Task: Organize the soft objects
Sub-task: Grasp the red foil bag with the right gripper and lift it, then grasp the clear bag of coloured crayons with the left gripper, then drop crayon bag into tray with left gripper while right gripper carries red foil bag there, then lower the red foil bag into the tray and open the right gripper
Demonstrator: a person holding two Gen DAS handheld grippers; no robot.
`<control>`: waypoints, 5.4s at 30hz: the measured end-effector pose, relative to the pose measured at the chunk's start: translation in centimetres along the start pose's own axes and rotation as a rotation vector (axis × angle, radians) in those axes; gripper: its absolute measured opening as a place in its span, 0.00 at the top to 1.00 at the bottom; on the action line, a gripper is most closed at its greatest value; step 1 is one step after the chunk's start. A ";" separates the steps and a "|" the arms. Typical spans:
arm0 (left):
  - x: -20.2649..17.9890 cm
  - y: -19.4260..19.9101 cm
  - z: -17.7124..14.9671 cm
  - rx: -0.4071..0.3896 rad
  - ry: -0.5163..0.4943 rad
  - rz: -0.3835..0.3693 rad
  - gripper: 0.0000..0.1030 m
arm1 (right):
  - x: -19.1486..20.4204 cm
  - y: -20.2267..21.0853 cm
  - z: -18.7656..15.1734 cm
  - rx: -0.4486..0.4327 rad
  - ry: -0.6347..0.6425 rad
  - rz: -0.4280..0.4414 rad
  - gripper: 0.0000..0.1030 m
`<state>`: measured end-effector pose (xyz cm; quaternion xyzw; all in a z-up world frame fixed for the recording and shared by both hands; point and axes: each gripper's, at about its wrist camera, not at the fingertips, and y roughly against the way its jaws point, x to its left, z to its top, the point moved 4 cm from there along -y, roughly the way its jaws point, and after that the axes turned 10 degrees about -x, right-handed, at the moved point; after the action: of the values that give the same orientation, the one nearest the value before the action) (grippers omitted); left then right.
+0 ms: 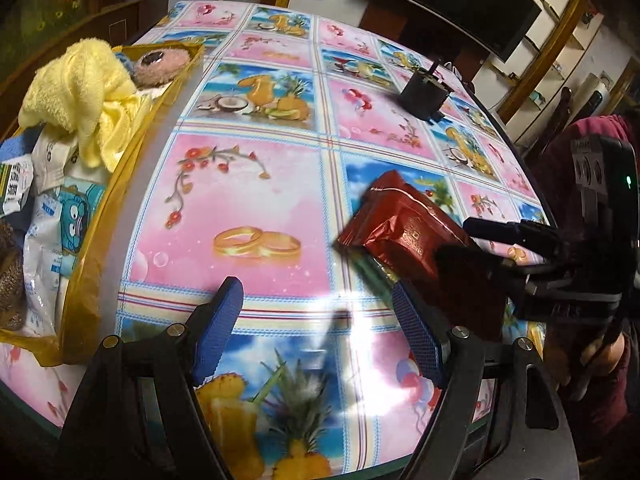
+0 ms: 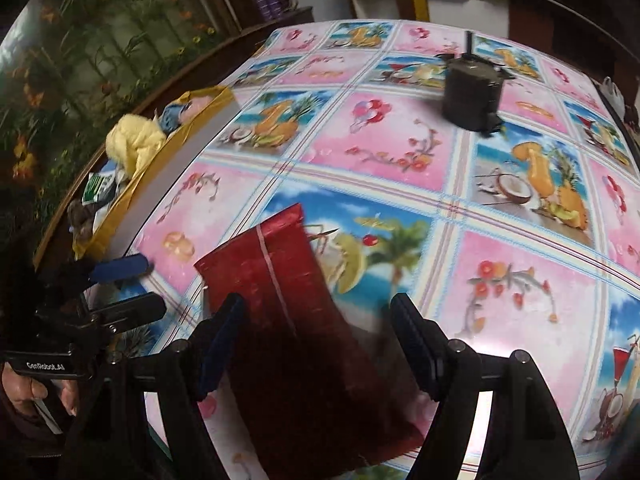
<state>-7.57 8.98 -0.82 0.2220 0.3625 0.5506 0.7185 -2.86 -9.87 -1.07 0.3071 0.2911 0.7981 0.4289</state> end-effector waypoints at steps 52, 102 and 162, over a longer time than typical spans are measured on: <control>-4.5 0.5 1.0 -0.084 -0.147 -0.155 0.84 | -4.7 4.0 -1.1 -0.133 -0.146 -0.081 0.51; -4.7 1.0 0.0 -0.075 -0.072 -0.241 0.83 | -2.6 5.0 2.1 -0.202 -0.156 0.058 0.51; 11.2 14.6 2.1 -0.495 0.201 0.099 0.34 | 14.5 2.5 6.7 -0.202 0.150 0.218 0.27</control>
<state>-13.77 24.09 7.93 0.0013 0.2750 0.6760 0.6837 -5.60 2.85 8.56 0.2318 0.2057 0.8857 0.3457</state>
